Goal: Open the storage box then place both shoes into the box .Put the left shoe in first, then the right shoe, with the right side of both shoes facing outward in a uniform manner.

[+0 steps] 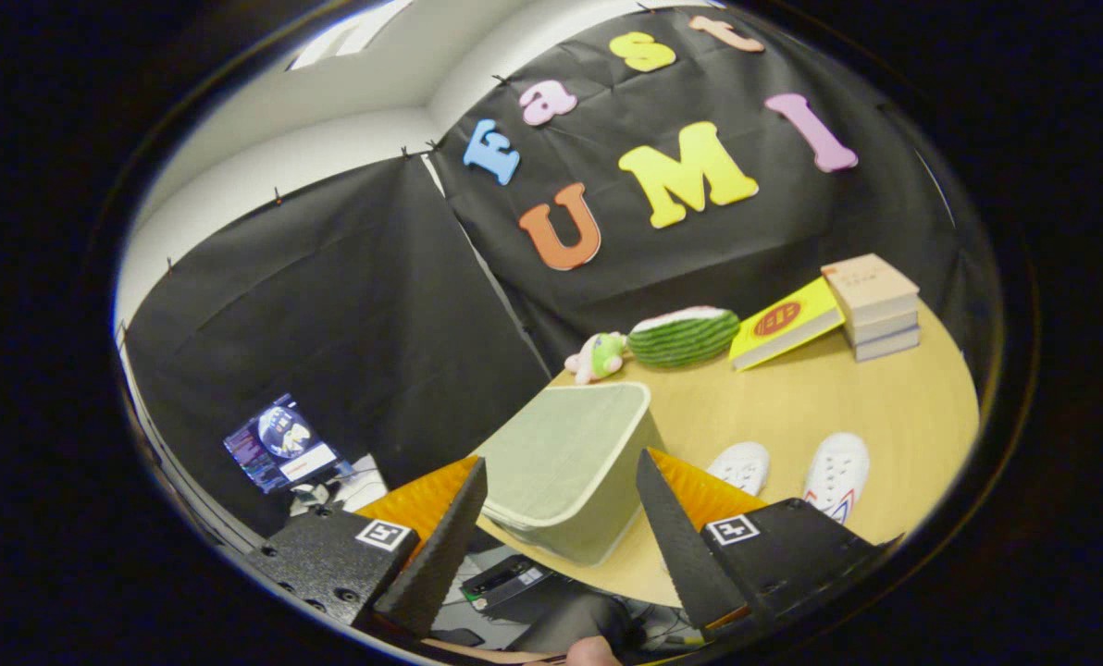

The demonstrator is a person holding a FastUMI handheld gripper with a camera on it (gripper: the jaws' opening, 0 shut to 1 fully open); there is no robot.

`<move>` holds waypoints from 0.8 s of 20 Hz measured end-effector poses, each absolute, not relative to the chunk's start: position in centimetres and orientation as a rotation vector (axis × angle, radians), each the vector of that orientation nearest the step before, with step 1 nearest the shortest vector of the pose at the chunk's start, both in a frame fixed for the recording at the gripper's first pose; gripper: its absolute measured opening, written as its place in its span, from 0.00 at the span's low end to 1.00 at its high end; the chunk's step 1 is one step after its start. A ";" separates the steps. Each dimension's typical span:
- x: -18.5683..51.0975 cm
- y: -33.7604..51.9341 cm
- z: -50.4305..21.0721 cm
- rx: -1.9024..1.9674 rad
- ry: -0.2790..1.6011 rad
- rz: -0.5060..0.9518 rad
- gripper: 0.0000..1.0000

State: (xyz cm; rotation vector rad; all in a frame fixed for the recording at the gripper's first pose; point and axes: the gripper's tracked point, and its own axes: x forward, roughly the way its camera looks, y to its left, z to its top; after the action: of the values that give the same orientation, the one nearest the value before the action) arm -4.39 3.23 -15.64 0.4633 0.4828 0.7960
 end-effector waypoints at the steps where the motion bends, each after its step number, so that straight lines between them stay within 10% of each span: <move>1: -4.0 3.7 -16.8 0.484 0.523 0.808 1.00; 16: 1.3 11.5 -24.9 0.702 0.842 0.937 0.86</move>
State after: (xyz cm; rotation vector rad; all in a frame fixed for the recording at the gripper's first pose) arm 1.34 11.54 -24.95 0.7020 0.8424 0.9369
